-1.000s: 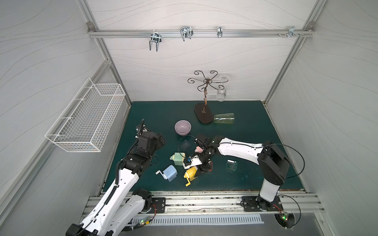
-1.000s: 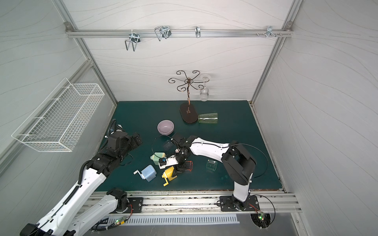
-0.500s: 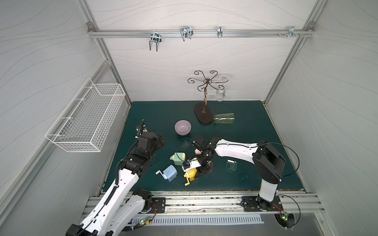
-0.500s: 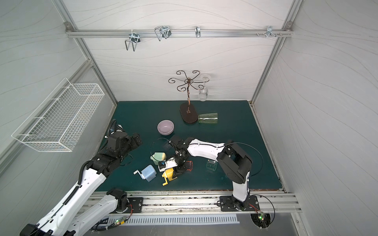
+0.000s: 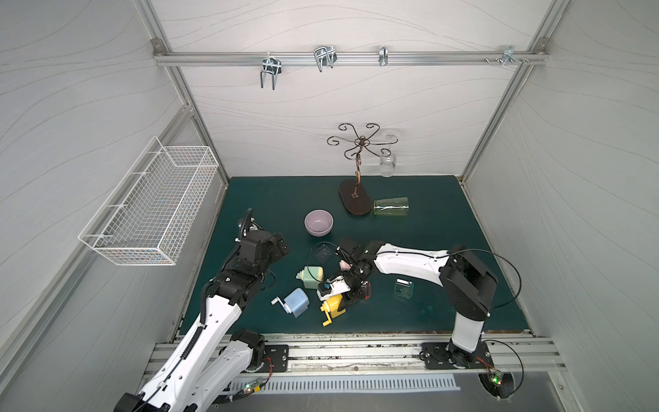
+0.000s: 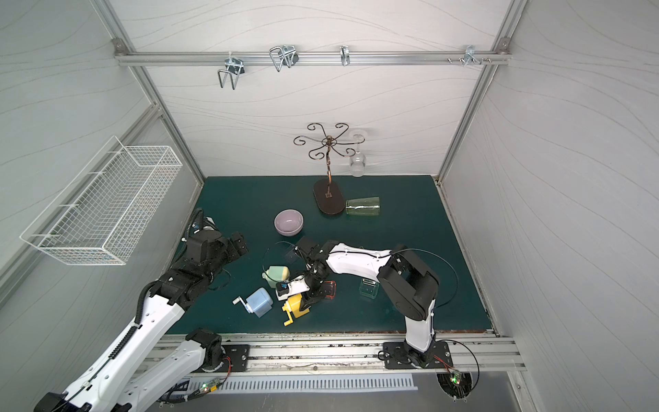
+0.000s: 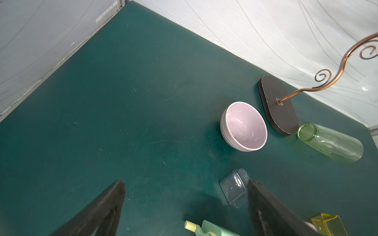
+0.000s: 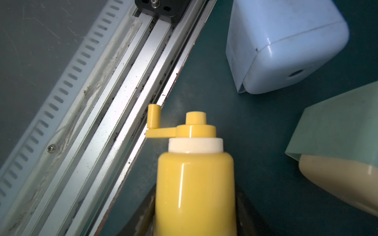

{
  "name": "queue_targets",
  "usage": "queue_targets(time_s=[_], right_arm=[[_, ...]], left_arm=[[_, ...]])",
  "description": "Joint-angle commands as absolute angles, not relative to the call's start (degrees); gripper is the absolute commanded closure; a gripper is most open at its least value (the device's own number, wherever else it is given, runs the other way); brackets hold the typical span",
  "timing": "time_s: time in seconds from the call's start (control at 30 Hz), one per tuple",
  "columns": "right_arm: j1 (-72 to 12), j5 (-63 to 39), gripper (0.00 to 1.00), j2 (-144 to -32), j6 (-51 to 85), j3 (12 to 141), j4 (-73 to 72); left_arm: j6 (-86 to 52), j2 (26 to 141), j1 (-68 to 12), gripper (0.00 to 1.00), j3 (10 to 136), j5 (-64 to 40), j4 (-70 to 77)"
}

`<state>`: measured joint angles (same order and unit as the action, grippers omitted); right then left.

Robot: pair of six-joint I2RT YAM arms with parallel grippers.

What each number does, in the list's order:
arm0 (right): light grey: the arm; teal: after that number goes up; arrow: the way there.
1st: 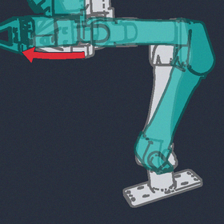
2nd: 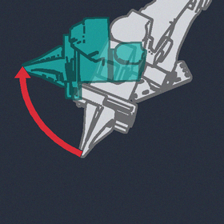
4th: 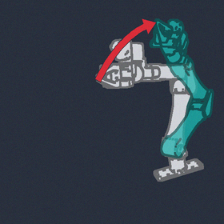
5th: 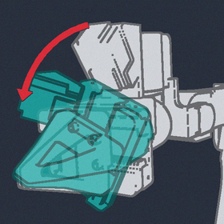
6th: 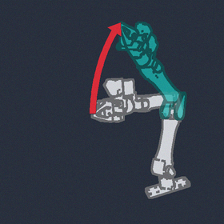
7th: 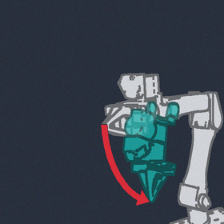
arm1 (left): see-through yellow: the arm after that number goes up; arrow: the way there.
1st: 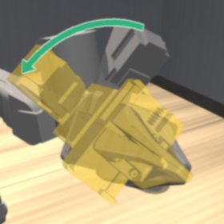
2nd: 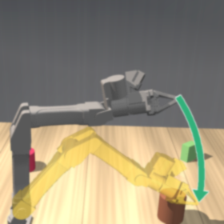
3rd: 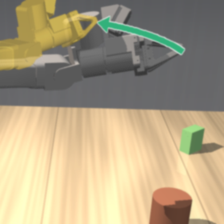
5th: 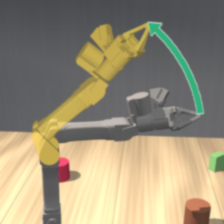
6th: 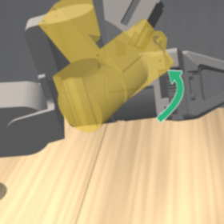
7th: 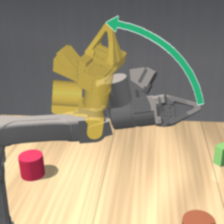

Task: Put the tray back into the pencil sharpener
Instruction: Pick up the container from the center of the board.

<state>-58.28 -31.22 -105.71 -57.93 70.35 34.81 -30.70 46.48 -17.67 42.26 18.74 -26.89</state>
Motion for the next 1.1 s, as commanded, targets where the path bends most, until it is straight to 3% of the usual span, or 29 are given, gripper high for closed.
queue_targets(time_s=[0.0, 0.27, 0.73, 1.07], right_arm=[[-58.7, -34.2, 0.72, -103.7, -56.9, 72.5, 38.8], [-55.2, -33.5, 0.75, -91.3, -51.2, 74.6, 43.4], [-41.9, -28.1, 0.79, -77.9, -45.4, 78.1, 52.2], [-38.9, -32.2, 0.8, -80.1, -45.3, 86.5, 56.3]], left_arm=[[-24.6, 45.8, -17.7, 0.06, 44.4, 15.3, -21.9], [-15.9, 41.4, -17.7, 0.04, 43.9, 6.5, -10.3], [-0.6, 47.7, -19.1, 0.06, 48.7, -43.4, -4.7], [16.3, 52.0, -30.5, 0.0, 50.6, -46.1, -15.1]])
